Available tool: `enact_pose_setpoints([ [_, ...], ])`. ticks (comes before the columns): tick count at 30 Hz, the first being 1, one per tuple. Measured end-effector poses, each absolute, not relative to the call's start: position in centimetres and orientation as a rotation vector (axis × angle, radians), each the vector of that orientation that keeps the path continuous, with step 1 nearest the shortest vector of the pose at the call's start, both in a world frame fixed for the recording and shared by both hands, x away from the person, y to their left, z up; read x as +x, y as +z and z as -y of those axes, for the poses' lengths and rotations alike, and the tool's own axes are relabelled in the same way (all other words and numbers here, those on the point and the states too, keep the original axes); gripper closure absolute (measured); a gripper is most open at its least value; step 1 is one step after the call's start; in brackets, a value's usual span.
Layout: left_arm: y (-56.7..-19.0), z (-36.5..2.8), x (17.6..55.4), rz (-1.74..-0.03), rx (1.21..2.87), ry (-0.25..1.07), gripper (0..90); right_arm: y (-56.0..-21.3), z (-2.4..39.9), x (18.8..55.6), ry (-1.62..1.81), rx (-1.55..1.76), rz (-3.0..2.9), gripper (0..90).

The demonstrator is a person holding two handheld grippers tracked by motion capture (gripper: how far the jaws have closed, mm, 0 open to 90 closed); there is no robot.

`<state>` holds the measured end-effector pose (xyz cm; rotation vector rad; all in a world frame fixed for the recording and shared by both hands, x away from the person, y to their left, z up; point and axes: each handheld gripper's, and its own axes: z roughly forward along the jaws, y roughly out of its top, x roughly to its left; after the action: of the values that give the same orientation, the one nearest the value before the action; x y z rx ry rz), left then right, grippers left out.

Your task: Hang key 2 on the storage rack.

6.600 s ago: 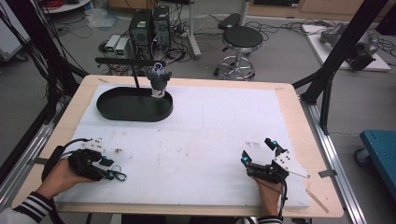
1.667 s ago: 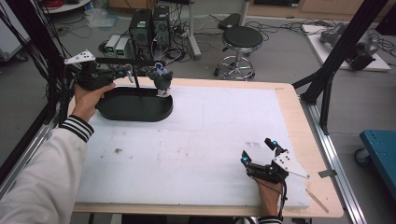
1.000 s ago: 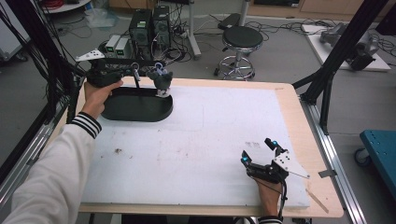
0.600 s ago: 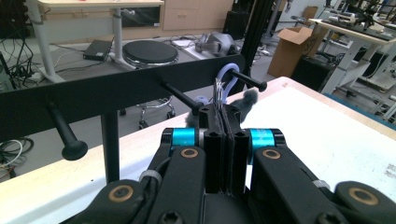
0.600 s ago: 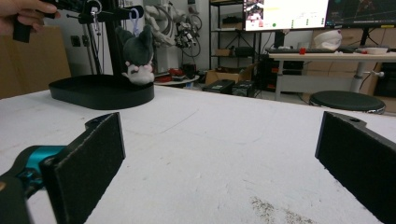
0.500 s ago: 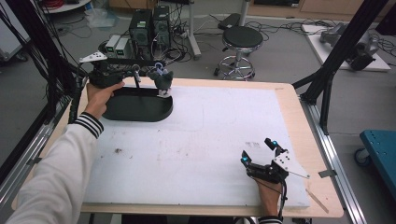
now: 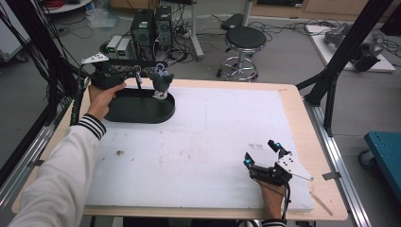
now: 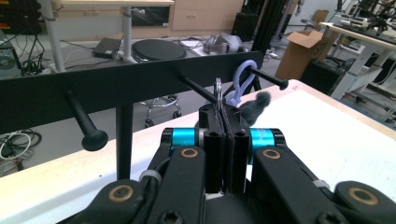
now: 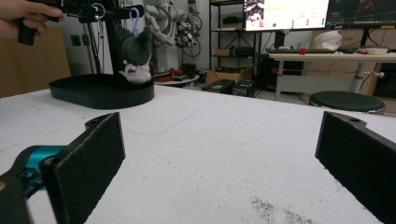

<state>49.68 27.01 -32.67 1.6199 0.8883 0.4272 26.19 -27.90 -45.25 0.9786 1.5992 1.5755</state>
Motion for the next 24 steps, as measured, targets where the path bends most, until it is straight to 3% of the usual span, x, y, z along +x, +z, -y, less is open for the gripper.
enact_pose_setpoints([
  [24, -33.38, -26.08, 49.95, -0.915, 1.663, 0.508, 86.8, -45.25, 27.87, 26.20, 1.579, 0.975, -1.597, 0.6],
])
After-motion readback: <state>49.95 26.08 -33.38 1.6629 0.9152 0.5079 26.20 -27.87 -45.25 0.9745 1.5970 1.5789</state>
